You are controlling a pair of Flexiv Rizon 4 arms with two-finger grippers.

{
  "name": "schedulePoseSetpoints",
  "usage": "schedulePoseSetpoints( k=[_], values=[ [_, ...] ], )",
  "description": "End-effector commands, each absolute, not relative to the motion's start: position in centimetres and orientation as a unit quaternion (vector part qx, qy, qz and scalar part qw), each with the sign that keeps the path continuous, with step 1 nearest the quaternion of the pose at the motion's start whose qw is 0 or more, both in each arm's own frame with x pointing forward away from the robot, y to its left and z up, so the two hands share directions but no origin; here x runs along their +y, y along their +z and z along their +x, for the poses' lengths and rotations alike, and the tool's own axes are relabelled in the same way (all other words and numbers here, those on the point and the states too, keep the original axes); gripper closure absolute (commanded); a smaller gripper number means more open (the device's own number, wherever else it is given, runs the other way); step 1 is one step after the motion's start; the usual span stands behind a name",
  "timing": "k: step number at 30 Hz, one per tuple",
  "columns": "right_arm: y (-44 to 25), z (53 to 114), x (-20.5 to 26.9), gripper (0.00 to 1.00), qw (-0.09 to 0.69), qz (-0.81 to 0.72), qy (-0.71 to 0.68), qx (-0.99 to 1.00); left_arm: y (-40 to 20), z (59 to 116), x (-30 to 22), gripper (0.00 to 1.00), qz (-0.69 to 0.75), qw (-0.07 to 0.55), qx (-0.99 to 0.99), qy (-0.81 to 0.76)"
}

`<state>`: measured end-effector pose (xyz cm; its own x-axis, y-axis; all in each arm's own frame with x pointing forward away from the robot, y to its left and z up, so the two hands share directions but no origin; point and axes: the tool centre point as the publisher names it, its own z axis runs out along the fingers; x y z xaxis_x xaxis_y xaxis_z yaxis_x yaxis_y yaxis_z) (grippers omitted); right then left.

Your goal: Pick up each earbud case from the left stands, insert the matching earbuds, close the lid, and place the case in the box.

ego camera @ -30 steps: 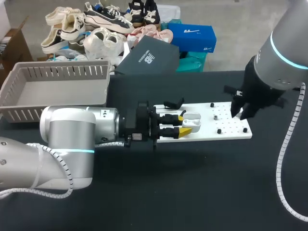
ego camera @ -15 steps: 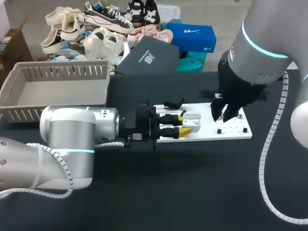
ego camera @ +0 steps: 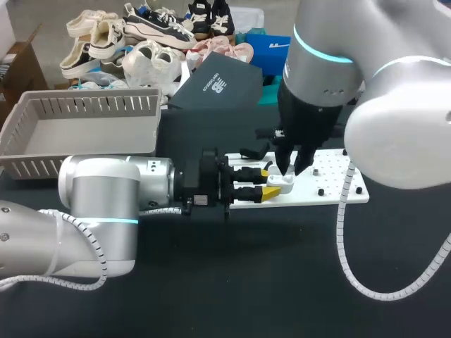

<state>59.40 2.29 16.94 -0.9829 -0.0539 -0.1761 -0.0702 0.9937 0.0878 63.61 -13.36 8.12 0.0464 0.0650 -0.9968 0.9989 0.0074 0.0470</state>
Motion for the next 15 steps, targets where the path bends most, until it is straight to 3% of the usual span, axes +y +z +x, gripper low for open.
schedulePoseSetpoints(
  k=[1,15],
  values=[
    [16.5,60.4,3.0,1.0,0.067,-0.03,0.044,0.996,8.1,63.4,-13.4,1.0,0.524,0.5,0.507,-0.468],
    [15.8,61.8,3.7,1.0,0.059,-0.029,0.049,0.997,8.1,63.4,-13.4,1.0,0.524,0.5,0.507,-0.468]
  ],
)
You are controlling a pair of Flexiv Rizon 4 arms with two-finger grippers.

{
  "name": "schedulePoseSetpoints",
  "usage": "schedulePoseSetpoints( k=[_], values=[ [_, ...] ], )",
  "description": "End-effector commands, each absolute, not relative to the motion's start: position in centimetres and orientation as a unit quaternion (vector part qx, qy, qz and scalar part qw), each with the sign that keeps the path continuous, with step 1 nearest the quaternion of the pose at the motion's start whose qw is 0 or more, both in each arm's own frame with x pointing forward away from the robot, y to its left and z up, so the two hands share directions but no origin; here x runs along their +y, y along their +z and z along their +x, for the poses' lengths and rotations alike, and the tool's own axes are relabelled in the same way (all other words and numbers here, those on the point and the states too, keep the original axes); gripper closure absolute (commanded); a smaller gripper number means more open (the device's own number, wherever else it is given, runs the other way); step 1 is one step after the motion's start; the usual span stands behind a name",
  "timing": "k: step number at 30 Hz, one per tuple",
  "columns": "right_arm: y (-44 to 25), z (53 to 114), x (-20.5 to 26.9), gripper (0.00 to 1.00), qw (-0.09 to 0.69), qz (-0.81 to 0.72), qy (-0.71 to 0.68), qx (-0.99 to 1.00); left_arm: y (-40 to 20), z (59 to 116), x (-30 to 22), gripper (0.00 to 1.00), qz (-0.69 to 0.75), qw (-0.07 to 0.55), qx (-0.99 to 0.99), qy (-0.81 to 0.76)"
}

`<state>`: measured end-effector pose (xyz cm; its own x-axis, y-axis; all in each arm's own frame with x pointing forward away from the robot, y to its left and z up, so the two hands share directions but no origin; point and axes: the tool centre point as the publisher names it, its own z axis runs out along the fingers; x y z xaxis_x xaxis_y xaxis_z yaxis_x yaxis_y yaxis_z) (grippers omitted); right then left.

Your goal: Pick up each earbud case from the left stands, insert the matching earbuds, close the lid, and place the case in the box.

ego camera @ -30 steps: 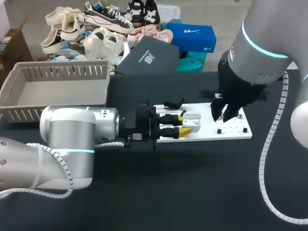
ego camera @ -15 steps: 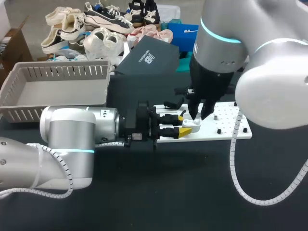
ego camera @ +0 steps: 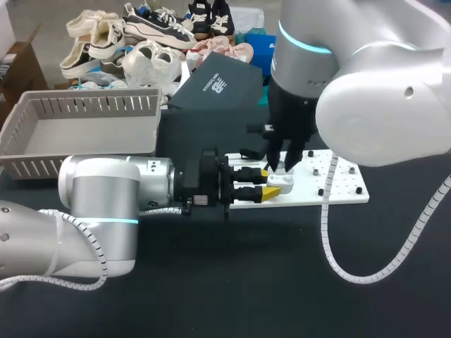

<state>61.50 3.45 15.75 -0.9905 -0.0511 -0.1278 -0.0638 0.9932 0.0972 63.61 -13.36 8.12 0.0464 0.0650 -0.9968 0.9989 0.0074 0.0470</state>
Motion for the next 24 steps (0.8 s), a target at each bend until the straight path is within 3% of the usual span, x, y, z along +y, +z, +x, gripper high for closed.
schedulePoseSetpoints(
  k=[1,24],
  values=[
    [15.77,61.78,3.67,1.0,0.059,-0.029,0.049,0.997,8.12,63.45,-13.37,1.0,0.524,0.5,0.507,-0.468],
    [15.23,62.05,3.92,1.0,0.045,-0.066,0.046,0.996,8.12,63.45,-13.37,1.0,0.524,0.5,0.507,-0.468]
  ],
)
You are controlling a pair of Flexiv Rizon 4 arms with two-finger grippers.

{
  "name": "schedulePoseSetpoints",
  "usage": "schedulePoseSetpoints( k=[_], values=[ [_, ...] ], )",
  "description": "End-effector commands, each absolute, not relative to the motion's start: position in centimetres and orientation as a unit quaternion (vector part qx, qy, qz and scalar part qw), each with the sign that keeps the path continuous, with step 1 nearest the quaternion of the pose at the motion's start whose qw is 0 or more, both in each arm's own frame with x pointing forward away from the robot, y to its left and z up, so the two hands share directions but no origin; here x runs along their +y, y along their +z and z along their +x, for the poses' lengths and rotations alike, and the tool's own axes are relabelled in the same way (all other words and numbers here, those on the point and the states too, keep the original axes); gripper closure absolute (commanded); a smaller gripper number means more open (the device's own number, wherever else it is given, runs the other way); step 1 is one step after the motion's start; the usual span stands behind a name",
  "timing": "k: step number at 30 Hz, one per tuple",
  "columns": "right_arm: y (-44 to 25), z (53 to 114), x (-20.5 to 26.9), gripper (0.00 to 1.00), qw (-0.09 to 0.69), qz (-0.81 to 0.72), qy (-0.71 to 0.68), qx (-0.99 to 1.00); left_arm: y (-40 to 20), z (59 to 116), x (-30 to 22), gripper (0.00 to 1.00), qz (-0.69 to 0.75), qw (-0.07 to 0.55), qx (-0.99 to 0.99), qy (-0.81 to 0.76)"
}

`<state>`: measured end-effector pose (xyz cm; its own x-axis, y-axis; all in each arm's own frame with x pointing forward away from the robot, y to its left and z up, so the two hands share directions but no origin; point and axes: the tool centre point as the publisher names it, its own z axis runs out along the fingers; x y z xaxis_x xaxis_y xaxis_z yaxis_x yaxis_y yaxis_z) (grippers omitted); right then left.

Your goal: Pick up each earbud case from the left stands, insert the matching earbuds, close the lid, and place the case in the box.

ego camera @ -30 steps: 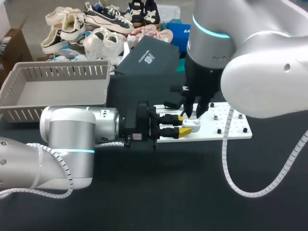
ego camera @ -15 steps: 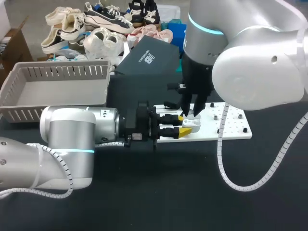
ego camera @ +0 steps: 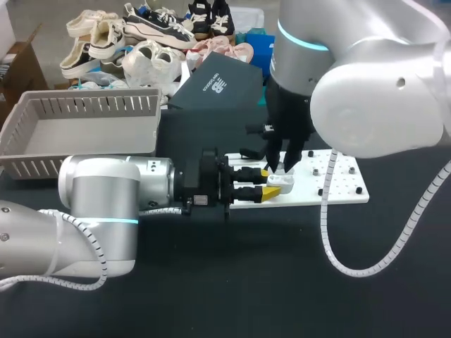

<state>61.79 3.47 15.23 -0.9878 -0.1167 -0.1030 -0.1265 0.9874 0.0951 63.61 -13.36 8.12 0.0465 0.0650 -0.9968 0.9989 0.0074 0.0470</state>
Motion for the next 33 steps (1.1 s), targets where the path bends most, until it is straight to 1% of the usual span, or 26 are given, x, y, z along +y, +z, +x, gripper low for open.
schedulePoseSetpoints(
  k=[1,33],
  values=[
    [15.2,62.0,4.0,1.0,0.045,-0.069,0.045,0.996,8.1,63.4,-13.4,1.0,0.524,0.5,0.507,-0.468],
    [13.1,62.6,3.6,1.0,0.045,-0.068,0.047,0.996,8.1,63.4,-13.4,1.0,0.524,0.5,0.507,-0.468]
  ],
)
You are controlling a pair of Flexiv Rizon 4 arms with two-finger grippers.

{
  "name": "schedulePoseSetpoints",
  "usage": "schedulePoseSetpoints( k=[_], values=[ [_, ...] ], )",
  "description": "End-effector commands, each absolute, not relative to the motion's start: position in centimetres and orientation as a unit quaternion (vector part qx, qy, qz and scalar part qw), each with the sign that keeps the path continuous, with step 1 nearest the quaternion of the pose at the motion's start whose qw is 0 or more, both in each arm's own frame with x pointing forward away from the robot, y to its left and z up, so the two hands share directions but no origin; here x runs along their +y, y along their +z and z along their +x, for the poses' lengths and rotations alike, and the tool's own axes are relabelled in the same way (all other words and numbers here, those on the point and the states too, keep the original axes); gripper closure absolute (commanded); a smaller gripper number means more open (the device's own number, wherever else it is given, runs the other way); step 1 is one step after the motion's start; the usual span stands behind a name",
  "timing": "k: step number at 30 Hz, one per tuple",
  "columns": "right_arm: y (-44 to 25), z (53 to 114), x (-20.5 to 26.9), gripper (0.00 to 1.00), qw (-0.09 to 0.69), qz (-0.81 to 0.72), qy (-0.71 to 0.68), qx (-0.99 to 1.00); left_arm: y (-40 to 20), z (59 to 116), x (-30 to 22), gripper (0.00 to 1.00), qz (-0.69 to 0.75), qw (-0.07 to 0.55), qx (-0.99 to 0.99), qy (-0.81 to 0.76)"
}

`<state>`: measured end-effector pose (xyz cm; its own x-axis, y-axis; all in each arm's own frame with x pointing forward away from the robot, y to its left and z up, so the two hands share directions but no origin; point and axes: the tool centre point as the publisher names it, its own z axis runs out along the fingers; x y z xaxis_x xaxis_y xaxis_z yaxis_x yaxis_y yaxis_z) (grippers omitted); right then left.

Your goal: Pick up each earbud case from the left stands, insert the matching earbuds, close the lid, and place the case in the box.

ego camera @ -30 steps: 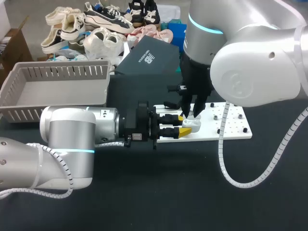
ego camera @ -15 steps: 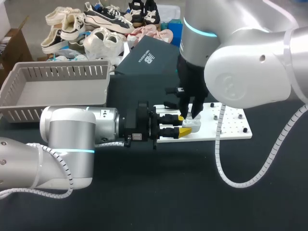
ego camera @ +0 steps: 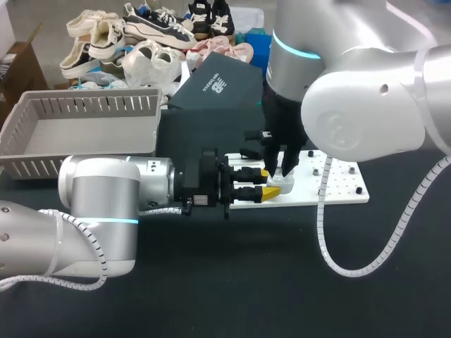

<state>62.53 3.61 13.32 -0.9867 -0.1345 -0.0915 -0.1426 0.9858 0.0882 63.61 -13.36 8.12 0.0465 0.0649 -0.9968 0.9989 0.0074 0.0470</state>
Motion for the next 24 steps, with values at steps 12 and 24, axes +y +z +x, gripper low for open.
schedulePoseSetpoints(
  k=[12,24],
  values=[
    [12.77,62.99,3.8,1.0,0.047,-0.066,0.049,0.996,8.12,63.45,-13.37,1.0,0.524,0.5,0.507,-0.468],
    [12.45,62.96,3.92,1.0,0.043,-0.064,0.051,0.996,8.12,63.45,-13.37,1.0,0.524,0.5,0.507,-0.468]
  ],
)
